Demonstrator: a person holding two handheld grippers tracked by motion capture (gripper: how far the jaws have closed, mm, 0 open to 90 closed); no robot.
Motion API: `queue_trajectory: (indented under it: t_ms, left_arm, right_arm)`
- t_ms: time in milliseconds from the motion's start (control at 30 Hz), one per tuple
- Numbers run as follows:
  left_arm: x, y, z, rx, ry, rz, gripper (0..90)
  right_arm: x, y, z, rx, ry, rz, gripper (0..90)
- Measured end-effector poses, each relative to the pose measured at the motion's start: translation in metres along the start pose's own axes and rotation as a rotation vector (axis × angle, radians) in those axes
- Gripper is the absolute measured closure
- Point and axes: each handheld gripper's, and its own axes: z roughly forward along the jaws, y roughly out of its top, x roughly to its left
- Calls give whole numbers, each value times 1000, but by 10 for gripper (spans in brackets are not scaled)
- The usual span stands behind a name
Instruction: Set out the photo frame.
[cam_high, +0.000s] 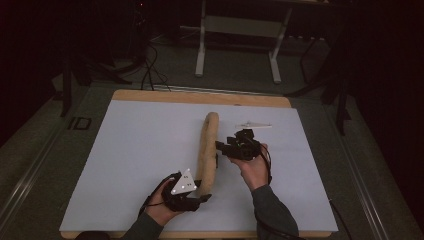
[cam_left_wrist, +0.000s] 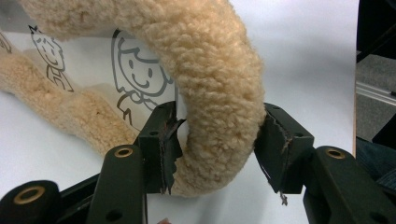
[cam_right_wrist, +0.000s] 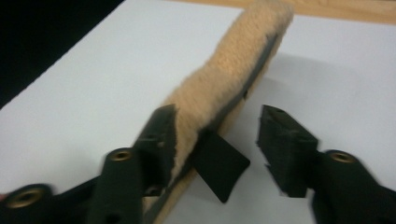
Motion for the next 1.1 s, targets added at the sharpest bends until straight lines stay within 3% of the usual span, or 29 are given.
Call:
queue_trajectory:
  t_ms: [133, 433, 800, 1100]
  left_arm:
    - [2, -1, -1, 3, -3, -5, 489]
    - [5, -3, -8, 11, -17, -14, 448]
    - [17, -6, -22, 5, -39, -57, 417]
    - [37, -11, -36, -16, 1, -124, 413]
  right_arm:
    - [9, 4, 4, -5, 4, 1, 358]
    - [21, 5, 26, 67, 9, 11, 288]
    - [20, 2, 44, 140, -6, 47, 409]
    - [24, 5, 45, 178, -31, 21, 465]
